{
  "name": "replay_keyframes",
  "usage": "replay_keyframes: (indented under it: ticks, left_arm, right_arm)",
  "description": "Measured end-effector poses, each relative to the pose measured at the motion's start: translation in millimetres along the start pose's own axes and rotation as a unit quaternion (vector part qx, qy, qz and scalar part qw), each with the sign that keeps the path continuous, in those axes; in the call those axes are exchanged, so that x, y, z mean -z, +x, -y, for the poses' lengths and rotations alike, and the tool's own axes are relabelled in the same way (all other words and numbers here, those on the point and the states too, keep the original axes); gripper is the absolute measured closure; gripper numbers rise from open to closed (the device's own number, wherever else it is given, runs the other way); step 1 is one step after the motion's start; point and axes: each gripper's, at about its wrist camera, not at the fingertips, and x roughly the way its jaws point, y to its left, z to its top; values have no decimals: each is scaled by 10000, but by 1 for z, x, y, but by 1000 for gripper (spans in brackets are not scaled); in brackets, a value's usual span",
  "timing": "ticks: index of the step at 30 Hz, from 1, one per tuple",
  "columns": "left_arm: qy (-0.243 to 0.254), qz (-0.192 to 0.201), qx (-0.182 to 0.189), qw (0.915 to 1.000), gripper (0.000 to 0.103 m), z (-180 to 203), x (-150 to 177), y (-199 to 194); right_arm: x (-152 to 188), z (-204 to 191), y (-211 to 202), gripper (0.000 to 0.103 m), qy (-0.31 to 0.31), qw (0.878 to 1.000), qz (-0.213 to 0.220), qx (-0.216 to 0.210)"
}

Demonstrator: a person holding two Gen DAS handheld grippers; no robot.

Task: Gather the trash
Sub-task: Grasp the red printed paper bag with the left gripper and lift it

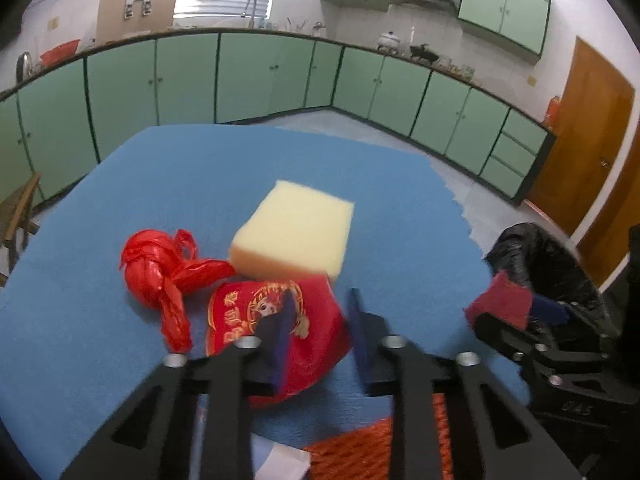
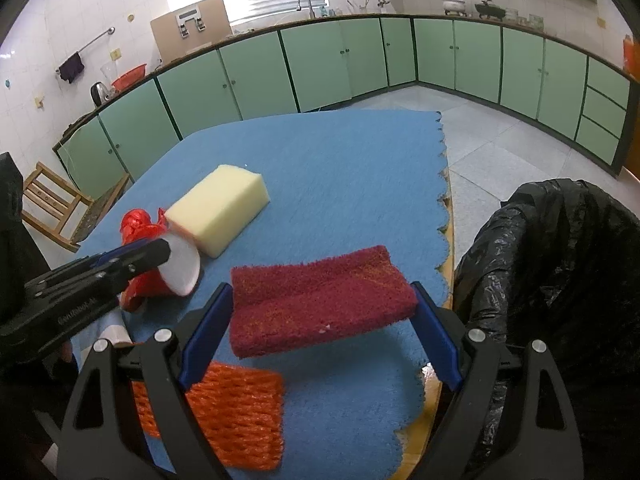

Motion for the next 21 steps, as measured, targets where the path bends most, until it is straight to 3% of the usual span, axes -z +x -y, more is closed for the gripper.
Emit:
replay_keyframes:
  ticks: [2, 3, 13, 14, 16, 18, 21]
  left_arm:
    - [-15, 57, 66, 10000, 91, 0, -1, -4]
    - [-8, 71, 134, 9999, 102, 1, -2, -5]
    - [-47, -12, 200, 9998, 102, 7, 0, -14]
    - [-55, -13, 131, 9999, 98, 6, 1, -15]
    - [-112, 2, -46, 9999, 55, 1, 3, -18]
    - [-214, 35, -235, 9995, 45, -6, 6, -20]
    - [-270, -115, -380, 9988, 42, -14, 9, -15]
  right_arm:
    - [0, -1, -2, 19, -15, 10000, 14, 1]
    - [0, -1, -3, 19, -16, 10000, 22, -3]
    - [-1, -2, -11, 19, -14, 10000, 90, 3]
    - [0, -2, -11, 19, -10, 10000, 86, 1]
    - [0, -2, -11, 19, -12, 10000, 84, -5]
    - [0, -4, -10, 19, -19, 10000, 82, -10]
    - [0, -4, -8, 19, -10, 10000, 74, -14]
